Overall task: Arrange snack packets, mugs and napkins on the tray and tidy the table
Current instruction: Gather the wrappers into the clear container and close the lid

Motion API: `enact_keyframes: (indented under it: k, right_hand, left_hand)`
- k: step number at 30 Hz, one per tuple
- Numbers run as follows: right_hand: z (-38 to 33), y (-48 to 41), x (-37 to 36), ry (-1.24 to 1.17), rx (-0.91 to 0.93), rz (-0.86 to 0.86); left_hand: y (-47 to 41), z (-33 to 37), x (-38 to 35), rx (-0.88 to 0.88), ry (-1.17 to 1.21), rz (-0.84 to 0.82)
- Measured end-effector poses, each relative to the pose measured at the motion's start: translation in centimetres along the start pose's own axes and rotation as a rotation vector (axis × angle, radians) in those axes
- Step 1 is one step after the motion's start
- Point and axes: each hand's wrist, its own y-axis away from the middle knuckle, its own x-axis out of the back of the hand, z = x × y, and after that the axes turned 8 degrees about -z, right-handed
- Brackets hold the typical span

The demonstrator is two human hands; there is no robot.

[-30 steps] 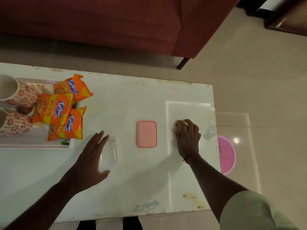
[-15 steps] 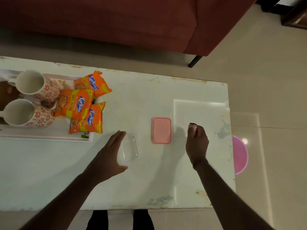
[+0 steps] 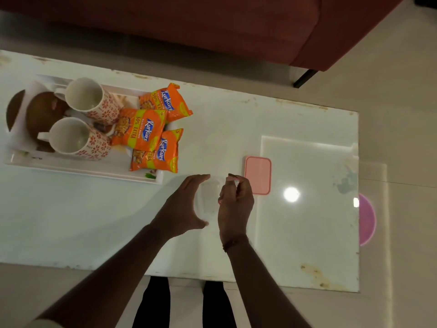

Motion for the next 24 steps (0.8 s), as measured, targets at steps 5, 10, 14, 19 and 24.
enact_keyframes:
  k: [5,10,14,19,24]
  right_hand:
    - [0.7,0.1,-0.3,-0.059,0.008,-0.042]
    - [1.1,0.3,0.0,-0.033,0.082,-0.019]
    - [1.6,0.7,0.3,-0.103,0.060,-0.059]
    - [2.1,1.5,0.6,-0.110,0.112,-0.055]
    - [1.8,0.2,2.1,0.064,0.169,0.093]
  left_hand:
    - [0.0,0.0,-0.1,0.004,0.036,0.013]
    - [0.2,0.2,0.0,0.017,0.072,-0.015]
    - [0.1,0.4,0.1,0.031,0.084,-0.036]
    - [0.2,0.4,0.1,0.016,0.077,-0.036]
    - [0.1,0.1,-0.1,0.036,0.080,-0.051]
